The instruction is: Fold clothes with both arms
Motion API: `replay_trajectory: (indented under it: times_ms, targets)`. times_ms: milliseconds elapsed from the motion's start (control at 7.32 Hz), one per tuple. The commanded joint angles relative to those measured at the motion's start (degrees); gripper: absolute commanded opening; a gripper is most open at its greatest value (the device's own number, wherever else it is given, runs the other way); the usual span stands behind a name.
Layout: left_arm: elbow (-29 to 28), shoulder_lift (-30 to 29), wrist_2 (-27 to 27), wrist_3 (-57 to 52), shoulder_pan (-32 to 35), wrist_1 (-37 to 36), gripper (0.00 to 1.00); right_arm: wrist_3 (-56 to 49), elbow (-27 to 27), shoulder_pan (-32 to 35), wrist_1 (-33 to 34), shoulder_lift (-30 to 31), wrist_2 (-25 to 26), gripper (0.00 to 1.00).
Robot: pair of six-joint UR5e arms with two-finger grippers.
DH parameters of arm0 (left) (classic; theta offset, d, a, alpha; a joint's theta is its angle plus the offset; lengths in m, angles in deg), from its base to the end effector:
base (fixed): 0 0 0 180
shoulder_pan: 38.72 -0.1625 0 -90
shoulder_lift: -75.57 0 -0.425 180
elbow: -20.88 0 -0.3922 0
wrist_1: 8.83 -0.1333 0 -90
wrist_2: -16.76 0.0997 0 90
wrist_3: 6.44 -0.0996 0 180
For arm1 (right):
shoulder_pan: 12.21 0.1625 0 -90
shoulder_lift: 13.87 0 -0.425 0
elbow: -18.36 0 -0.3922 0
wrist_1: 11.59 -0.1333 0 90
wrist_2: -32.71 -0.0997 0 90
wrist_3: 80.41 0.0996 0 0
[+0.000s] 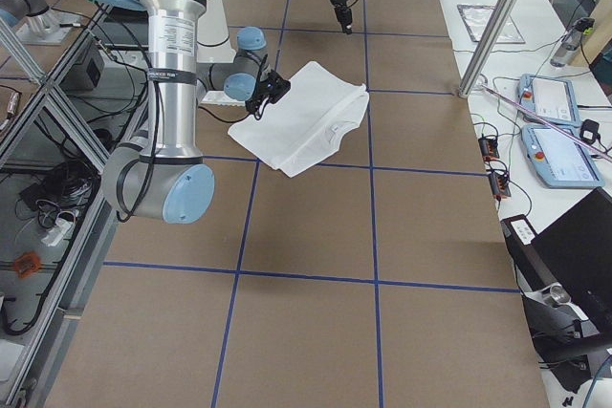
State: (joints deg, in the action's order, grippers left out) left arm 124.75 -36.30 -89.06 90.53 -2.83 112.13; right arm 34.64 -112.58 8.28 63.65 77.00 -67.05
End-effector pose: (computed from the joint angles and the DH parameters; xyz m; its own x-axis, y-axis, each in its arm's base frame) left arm 0.4272 -0.4401 0.2742 0.2743 -0.3426 -0.8986 0.3974 0.8913 -0.2185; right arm -0.3633 -0.2600 0.3100 0.3977 0.5941 0.6992 -0.4234 0.7949 -0.4346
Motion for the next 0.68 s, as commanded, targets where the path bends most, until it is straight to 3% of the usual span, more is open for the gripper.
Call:
replay_trajectory:
  times_ms: [0, 137, 546]
  targets:
    - [3.77, 3.48, 4.62, 7.44, -7.21, -0.01, 0.68, -6.83, 4.26, 9.72, -0.10, -6.38, 0.09, 1.00]
    - [3.36, 4.03, 5.00, 7.53, -8.98, -0.02, 0.68, -9.20, 7.16, 11.66, -0.27, -8.06, 0.01, 1.00]
    - [0.57, 1.93, 5.00, 10.43, -12.33, 0.07, 0.68, -11.86, 8.06, 12.56, -0.27, -8.70, 0.18, 1.00]
